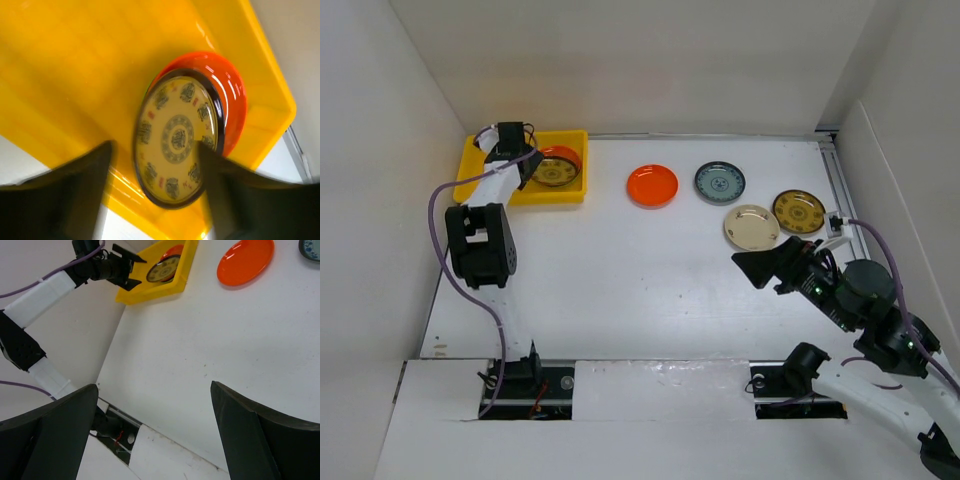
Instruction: Place the plates into the plastic bin on the countertop
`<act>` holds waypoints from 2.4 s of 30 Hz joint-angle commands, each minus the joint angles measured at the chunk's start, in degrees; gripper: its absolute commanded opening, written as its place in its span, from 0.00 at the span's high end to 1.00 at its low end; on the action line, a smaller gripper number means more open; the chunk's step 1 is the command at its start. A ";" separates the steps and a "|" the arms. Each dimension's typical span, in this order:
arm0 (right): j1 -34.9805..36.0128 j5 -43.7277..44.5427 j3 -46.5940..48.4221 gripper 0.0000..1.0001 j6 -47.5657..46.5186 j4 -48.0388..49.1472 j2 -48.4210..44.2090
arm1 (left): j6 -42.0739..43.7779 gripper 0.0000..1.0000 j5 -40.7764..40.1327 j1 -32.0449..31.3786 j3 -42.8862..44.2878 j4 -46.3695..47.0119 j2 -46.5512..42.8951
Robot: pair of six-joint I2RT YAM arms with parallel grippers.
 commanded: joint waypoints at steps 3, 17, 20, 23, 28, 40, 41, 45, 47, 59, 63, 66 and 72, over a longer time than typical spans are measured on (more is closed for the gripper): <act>0.63 0.51 0.07 0.00 -1.23 0.07 -1.03 | 1.22 0.00 1.59 0.03 2.01 1.90 -7.73; 0.63 -0.63 -2.47 0.00 -1.23 4.99 3.27 | -5.61 0.00 9.42 -27.10 -33.15 21.24 -23.93; 0.63 -1.25 -2.47 0.00 -0.71 6.13 3.27 | -7.82 0.00 8.28 -29.94 -32.55 24.49 -19.72; 0.63 -1.86 -3.00 0.00 -0.71 6.83 1.96 | -8.79 0.00 8.28 -31.61 -33.24 30.90 -15.59; 0.63 -3.09 -4.23 0.00 -0.18 7.45 -1.38 | -10.37 0.00 4.85 -31.61 -26.83 29.07 -7.14; 0.63 1.38 -1.25 0.00 -1.23 2.79 -1.38 | -13.98 0.24 1.77 -28.98 -11.81 20.03 5.78; 0.63 1.91 -1.24 0.00 -1.23 2.19 -1.38 | -13.98 0.27 1.77 -28.98 -10.84 18.19 7.36; 0.63 2.45 -0.01 0.00 -1.85 2.18 -1.38 | -14.59 0.53 0.98 -28.37 -9.51 16.77 9.22; 0.63 2.45 -0.01 0.00 -2.38 2.18 -1.38 | -14.59 0.61 0.37 -28.36 -9.51 16.77 9.83; 0.63 2.45 -0.01 0.00 -2.38 1.65 -1.91 | -9.15 1.00 4.58 -27.83 -6.17 16.07 3.08; 0.63 2.45 -0.63 0.00 -2.38 2.35 -1.21 | -6.25 1.00 3.01 -26.96 -3.02 11.68 -4.04; 0.63 1.92 -1.94 0.00 -1.85 3.93 -0.16 | -5.10 1.00 3.62 -23.20 2.33 5.36 -5.64; 0.63 0.34 -3.70 0.00 -1.85 7.01 1.52 | -5.10 1.00 5.98 -13.08 4.82 -0.46 -7.56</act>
